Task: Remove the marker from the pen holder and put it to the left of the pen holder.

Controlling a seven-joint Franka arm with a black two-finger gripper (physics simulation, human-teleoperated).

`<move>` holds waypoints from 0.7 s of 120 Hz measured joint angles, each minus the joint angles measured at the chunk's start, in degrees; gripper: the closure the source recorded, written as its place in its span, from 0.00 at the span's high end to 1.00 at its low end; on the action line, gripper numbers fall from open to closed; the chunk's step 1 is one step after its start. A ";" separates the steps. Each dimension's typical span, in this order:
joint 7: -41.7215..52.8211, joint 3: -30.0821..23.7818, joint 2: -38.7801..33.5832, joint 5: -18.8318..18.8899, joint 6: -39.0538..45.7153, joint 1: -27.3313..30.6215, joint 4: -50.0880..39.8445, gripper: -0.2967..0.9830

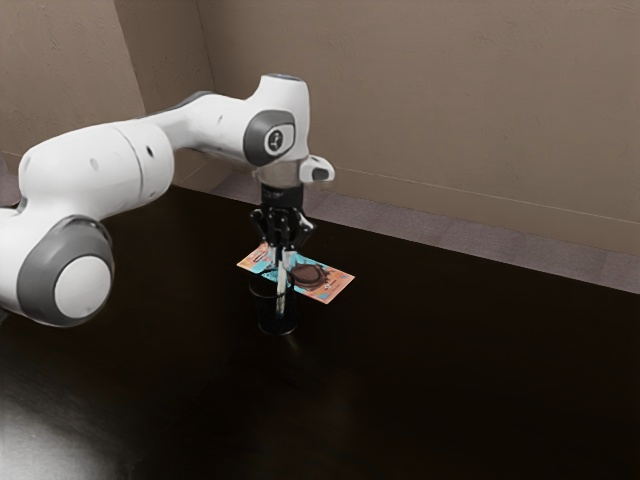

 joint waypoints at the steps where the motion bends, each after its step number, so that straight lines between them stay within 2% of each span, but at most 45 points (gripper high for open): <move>1: 0.00 0.01 -0.31 0.02 -0.07 0.00 0.00 0.19; 27: -0.04 0.56 -10.85 0.41 -4.21 -0.01 -0.01 0.18; 37: -0.04 4.36 -12.24 0.53 -6.87 -0.02 -0.09 0.17; 71: -0.04 12.66 -3.56 -1.28 -19.15 0.12 -1.92 0.17; 84: 0.01 13.71 -1.15 -2.31 -22.51 1.90 -5.24 0.17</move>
